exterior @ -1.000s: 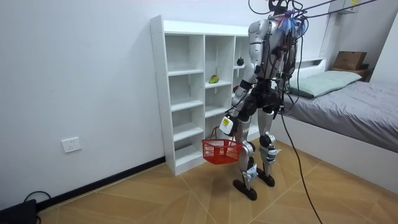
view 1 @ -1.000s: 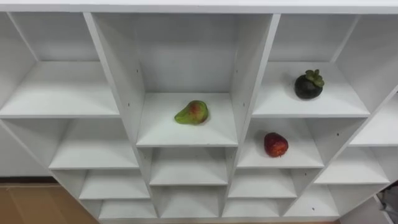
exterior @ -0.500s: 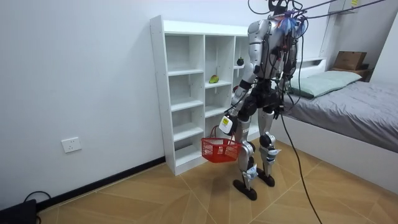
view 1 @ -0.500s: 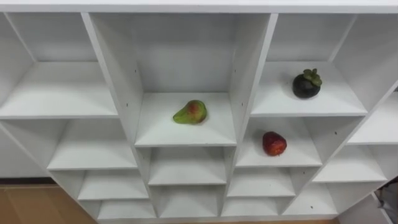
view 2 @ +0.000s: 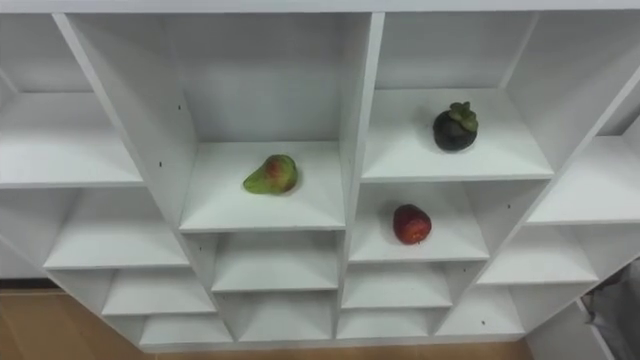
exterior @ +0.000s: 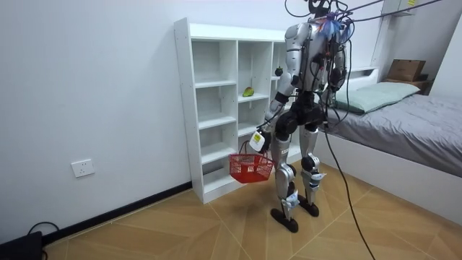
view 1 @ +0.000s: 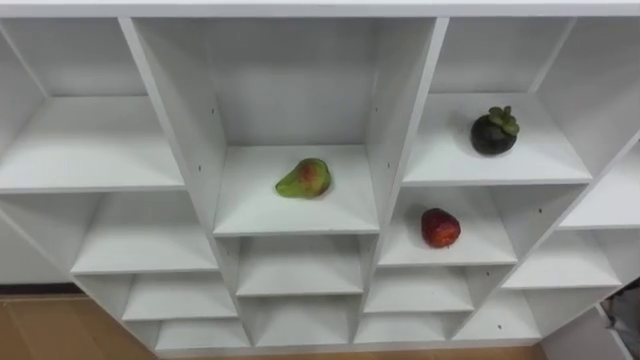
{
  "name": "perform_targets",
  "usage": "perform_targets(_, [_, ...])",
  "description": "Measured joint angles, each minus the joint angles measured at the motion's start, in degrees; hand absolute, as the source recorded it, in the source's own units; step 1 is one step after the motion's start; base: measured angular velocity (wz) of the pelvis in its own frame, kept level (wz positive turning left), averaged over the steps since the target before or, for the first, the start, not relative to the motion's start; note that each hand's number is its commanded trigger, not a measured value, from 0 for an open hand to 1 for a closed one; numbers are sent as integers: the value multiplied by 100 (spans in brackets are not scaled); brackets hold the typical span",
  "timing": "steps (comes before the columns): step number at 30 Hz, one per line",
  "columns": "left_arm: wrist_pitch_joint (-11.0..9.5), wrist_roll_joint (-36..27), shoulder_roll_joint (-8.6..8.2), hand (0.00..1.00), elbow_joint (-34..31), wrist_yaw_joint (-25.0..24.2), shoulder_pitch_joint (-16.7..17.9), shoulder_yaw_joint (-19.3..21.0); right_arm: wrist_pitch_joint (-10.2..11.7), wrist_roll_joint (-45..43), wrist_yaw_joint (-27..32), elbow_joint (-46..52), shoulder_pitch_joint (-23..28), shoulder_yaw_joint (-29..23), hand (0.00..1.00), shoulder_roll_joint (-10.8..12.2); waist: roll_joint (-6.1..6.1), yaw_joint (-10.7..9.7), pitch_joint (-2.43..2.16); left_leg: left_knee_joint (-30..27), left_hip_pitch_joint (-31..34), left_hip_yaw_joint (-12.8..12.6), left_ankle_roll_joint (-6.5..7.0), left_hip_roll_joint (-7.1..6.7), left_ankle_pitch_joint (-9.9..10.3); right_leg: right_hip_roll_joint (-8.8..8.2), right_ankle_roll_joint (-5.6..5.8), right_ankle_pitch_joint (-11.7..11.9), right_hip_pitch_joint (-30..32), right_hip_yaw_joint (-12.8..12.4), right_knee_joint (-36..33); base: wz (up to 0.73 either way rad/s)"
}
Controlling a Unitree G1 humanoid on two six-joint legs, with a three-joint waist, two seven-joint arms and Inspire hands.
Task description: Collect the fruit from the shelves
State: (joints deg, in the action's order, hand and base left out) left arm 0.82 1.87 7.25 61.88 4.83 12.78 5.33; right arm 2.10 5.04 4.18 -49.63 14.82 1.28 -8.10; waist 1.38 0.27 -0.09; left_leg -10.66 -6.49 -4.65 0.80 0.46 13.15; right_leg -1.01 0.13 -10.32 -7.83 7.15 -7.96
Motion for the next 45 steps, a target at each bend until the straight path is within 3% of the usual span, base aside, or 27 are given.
perform_targets(2, [-117, -9, -1, 100, -12, 5, -46, -1, 7, -215, 88, 317, 30, 1, 0, 11, 7, 2, 0, 3, -1, -6, 0, -1, 0, 0, 0, 0, 18, -10, -5, -2])
perform_targets(4, [-225, -12, 2, 100, -64, 3, -71, -1, -2, -360, 215, 1284, 212, 10, 0, 10, -9, 16, -3, 11, 12, -43, 0, 5, 0, 6, 0, 0, 96, -58, -37, -10])
perform_targets(7, [-346, -252, 11, 100, -94, -9, -83, -126, 180, -324, 372, 1954, 222, 76, 0, 12, -9, -8, -1, 23, -9, -59, 1, 5, 0, 9, 1, 0, 85, -83, -39, -4])
perform_targets(10, [-412, -251, 7, 100, -98, -14, -71, -160, 210, -428, 514, 2592, 245, 132, 0, 63, -26, -14, -12, 30, 27, -70, 1, 8, 0, 12, 1, 0, 99, -87, -61, 0])
perform_targets(15, [-440, -243, 8, 100, -182, 14, 7, -215, 305, -463, 725, 3230, 388, 212, 0, 114, -42, -14, -24, 55, 32, -73, 1, 6, 0, 11, 1, 1, 119, -84, -62, 0])
perform_targets(22, [-725, -642, 21, 100, -58, 112, -2, -456, 483, -350, 957, 4190, 444, 327, 0, 84, -95, -6, -8, 92, 96, -153, 2, 21, -3, 15, -5, 15, 268, -106, -126, -5])
perform_targets(27, [-725, -805, 24, 100, 18, 73, 17, -502, 527, -385, 1043, 4899, 453, 399, 0, 72, -133, -31, 3, 97, 96, -165, 3, 26, -4, 19, -5, 15, 294, -119, -177, -2])
perform_targets(38, [-724, -802, 8, 100, 126, -93, 42, -509, 398, -1034, 1442, 5203, 474, 418, 0, 71, -259, -1, -22, 98, 176, -249, 8, 26, -14, 24, -5, 15, 412, -210, -189, -4])
perform_targets(45, [-728, -806, 18, 100, 353, -207, -79, -577, 398, -1034, 1626, 5225, 473, 421, 0, 65, -156, 32, 34, 94, 188, -290, 8, 29, -14, 25, -5, 15, 464, -239, -190, -1])
